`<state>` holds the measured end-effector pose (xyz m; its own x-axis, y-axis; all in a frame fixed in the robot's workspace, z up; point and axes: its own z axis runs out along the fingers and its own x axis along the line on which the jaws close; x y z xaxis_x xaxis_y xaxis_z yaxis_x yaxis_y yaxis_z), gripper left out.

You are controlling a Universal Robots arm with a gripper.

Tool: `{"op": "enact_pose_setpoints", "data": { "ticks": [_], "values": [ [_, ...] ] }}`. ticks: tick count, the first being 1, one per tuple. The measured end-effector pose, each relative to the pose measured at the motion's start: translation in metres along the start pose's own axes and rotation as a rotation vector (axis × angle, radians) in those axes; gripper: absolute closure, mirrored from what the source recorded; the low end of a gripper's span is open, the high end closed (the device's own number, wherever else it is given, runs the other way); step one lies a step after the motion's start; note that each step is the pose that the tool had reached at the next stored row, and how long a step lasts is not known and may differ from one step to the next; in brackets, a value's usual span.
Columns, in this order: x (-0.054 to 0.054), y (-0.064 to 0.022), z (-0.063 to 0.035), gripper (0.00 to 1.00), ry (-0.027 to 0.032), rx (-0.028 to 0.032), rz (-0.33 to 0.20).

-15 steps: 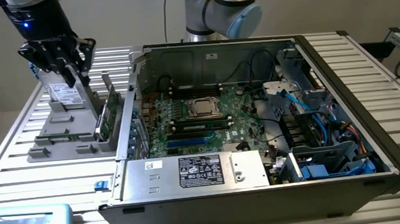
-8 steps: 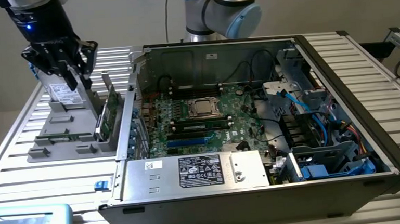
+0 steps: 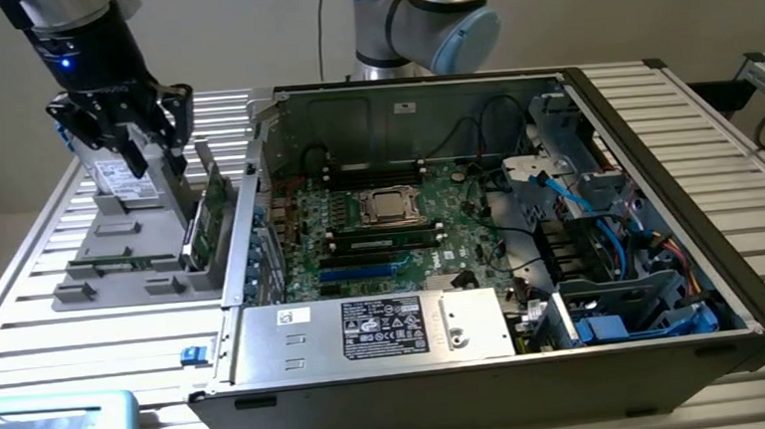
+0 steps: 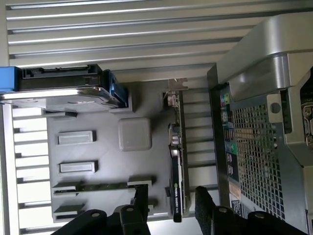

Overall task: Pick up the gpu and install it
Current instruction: 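Pick up the gpu and move the gpu toward the slot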

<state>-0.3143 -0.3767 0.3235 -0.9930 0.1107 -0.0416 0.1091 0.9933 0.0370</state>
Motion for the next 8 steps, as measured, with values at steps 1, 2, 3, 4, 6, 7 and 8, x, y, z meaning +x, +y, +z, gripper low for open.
{"op": "enact_pose_setpoints", "data": {
  "ticks": [1, 2, 3, 4, 6, 7, 8],
  "values": [
    [0.0002, 0.0000, 0.0017, 0.48, -0.0002, 0.0002, 0.003],
    [0.0003, -0.0001, 0.0035, 0.48, -0.0003, 0.0004, 0.006],
    [0.0005, -0.0002, 0.0053, 0.48, -0.0005, 0.0005, 0.009],
    [0.0006, -0.0003, 0.0071, 0.48, -0.0007, 0.0006, 0.012],
    [0.0007, -0.0004, 0.0100, 0.48, -0.0024, 0.0004, 0.017],
    [0.0008, -0.0004, 0.0110, 0.48, -0.0046, -0.0003, 0.019],
    [0.0008, -0.0005, 0.0116, 0.48, -0.0069, -0.0011, 0.021]
  ]
}}
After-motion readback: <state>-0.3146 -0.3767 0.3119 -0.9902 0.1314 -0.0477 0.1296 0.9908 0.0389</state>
